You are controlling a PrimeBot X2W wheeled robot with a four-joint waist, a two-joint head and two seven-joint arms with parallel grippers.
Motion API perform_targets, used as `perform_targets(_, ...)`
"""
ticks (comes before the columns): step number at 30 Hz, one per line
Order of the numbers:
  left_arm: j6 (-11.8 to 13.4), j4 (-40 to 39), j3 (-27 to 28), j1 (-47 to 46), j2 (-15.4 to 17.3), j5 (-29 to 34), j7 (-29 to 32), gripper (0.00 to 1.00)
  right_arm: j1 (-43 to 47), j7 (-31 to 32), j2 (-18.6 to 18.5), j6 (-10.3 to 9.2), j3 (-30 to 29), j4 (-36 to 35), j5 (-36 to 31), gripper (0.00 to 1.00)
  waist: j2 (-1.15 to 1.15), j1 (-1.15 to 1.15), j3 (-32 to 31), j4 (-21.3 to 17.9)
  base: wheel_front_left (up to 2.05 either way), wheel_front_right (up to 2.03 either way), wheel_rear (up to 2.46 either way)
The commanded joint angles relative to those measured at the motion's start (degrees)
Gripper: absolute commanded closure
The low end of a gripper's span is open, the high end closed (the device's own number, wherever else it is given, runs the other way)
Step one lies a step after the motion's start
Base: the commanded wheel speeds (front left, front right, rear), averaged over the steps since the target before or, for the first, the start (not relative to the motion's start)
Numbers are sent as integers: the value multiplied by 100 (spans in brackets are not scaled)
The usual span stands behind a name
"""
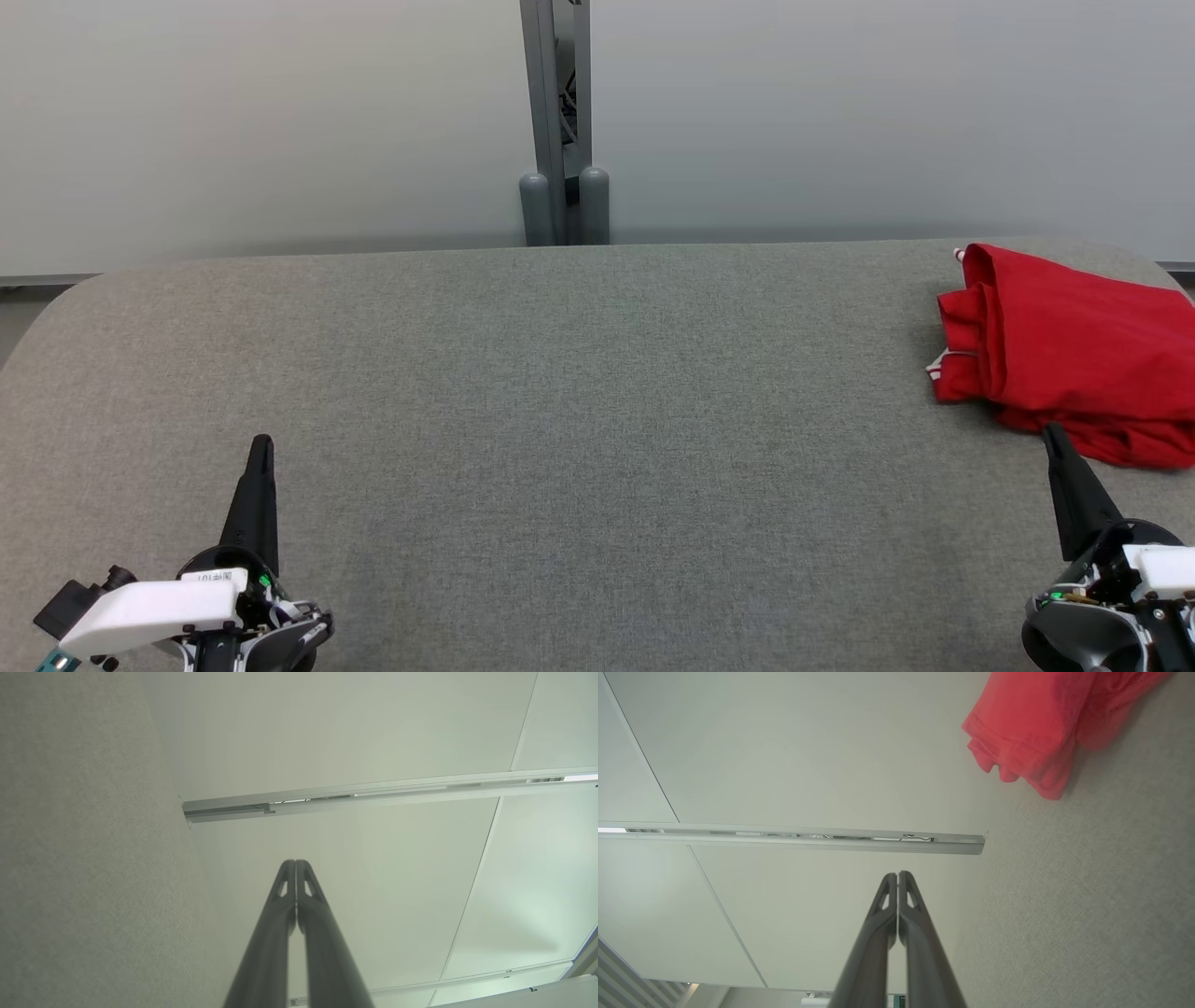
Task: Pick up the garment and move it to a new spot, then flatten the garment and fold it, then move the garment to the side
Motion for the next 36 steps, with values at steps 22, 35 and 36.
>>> perform_targets(22,-29,-11,27,-77,30,-10,8,100,-37,47,1,0,-44,4,-56,100,0,0,0,0,0,0,0)
perform_targets(35,-29,-11,28,-77,30,-10,8,100,-39,61,13,0,-57,6,-70,100,0,0,0,0,0,0,0)
perform_targets(36,-29,-11,28,-77,30,-10,8,100,-39,60,14,0,-59,6,-71,100,0,0,0,0,0,0,0)
